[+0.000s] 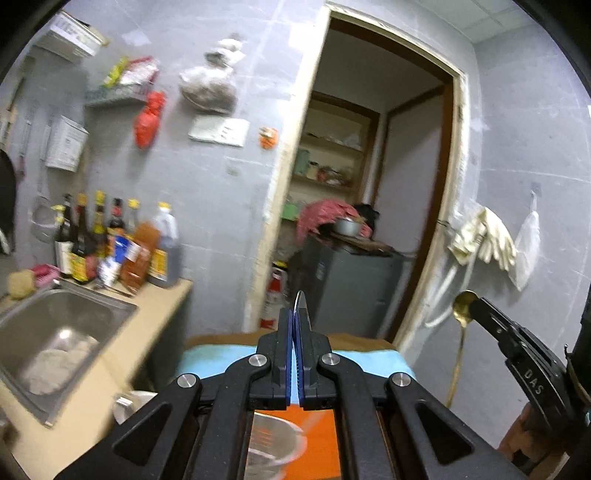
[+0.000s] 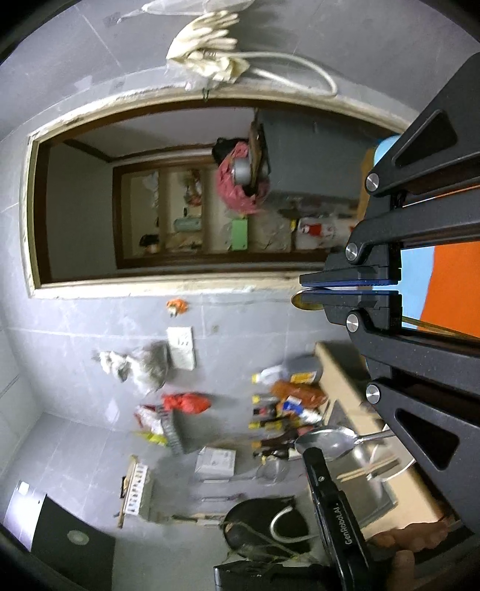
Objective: Organize utensils
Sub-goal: 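Lift and carry the gold and silver spoons over the white caddy with both tools, then open the right tool to drop the gold spoon in the caddy while the left releases the silver spoon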
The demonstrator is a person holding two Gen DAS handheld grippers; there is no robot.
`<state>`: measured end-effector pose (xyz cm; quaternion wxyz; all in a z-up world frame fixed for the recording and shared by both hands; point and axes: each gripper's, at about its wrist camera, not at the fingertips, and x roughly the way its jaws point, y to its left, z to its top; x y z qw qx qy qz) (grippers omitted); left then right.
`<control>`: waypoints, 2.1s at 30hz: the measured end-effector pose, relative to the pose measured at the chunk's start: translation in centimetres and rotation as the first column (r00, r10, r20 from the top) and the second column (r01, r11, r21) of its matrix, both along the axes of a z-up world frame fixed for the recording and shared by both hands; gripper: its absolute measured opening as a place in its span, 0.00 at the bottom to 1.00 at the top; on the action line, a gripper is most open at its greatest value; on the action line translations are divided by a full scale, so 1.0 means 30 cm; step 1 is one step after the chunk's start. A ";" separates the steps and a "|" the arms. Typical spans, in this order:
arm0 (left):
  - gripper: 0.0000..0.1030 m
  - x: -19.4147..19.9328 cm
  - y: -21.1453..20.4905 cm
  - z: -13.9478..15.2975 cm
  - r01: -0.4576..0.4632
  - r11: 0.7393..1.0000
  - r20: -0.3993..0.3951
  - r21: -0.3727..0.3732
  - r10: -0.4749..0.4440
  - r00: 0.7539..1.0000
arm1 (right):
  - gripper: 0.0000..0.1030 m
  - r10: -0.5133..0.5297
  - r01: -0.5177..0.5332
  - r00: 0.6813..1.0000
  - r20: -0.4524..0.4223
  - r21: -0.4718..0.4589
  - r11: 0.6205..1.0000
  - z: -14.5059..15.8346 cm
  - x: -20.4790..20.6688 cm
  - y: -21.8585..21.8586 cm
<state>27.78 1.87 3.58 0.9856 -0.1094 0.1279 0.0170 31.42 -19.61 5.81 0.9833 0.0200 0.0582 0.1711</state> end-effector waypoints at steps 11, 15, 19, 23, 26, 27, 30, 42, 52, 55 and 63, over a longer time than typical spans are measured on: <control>0.02 -0.074 0.300 0.011 -0.230 0.972 0.026 0.040 0.229 0.973 | 0.02 0.108 -0.111 0.992 0.059 0.046 0.993 -0.003 0.004 0.249; 0.02 -0.072 0.358 -0.008 -0.294 0.952 0.028 0.091 0.292 0.956 | 0.02 0.126 -0.130 0.989 0.071 0.055 0.990 -0.031 0.020 0.323; 0.02 -0.053 0.379 -0.029 -0.320 0.939 0.035 0.129 0.318 0.948 | 0.02 0.140 -0.143 0.988 0.059 0.052 0.988 -0.075 0.049 0.370; 0.02 -0.028 0.375 -0.058 -0.330 0.929 0.035 0.167 0.329 0.944 | 0.02 0.154 -0.155 0.987 0.036 0.036 0.987 -0.127 0.075 0.410; 0.02 -0.003 0.368 -0.091 -0.326 0.927 0.021 0.187 0.328 0.944 | 0.02 0.161 -0.161 0.987 0.019 0.011 0.987 -0.169 0.091 0.437; 0.02 0.002 0.365 -0.100 -0.326 0.926 0.020 0.191 0.328 0.944 | 0.02 0.166 -0.166 0.986 0.015 0.003 0.986 -0.184 0.094 0.444; 0.02 0.011 0.354 -0.125 -0.323 0.926 0.020 0.196 0.325 0.945 | 0.02 0.180 -0.180 0.984 0.001 -0.022 0.983 -0.214 0.107 0.462; 0.03 0.008 0.301 -0.192 -0.295 0.929 -0.007 0.223 0.304 0.953 | 0.02 0.197 -0.196 0.980 -0.004 -0.079 0.977 -0.274 0.096 0.468; 0.06 -0.003 0.306 -0.221 -0.183 0.974 -0.091 0.135 0.196 0.976 | 0.05 0.200 -0.203 0.978 -0.062 -0.059 0.977 -0.298 0.096 0.436; 0.06 0.002 0.311 -0.238 -0.133 0.987 -0.121 0.092 0.143 0.982 | 0.11 0.188 -0.193 0.979 -0.076 -0.056 0.980 -0.303 0.089 0.428; 0.07 -0.006 0.302 -0.237 -0.050 0.998 -0.136 0.035 0.054 0.989 | 0.37 0.147 -0.149 0.986 -0.074 -0.029 0.988 -0.268 0.047 0.384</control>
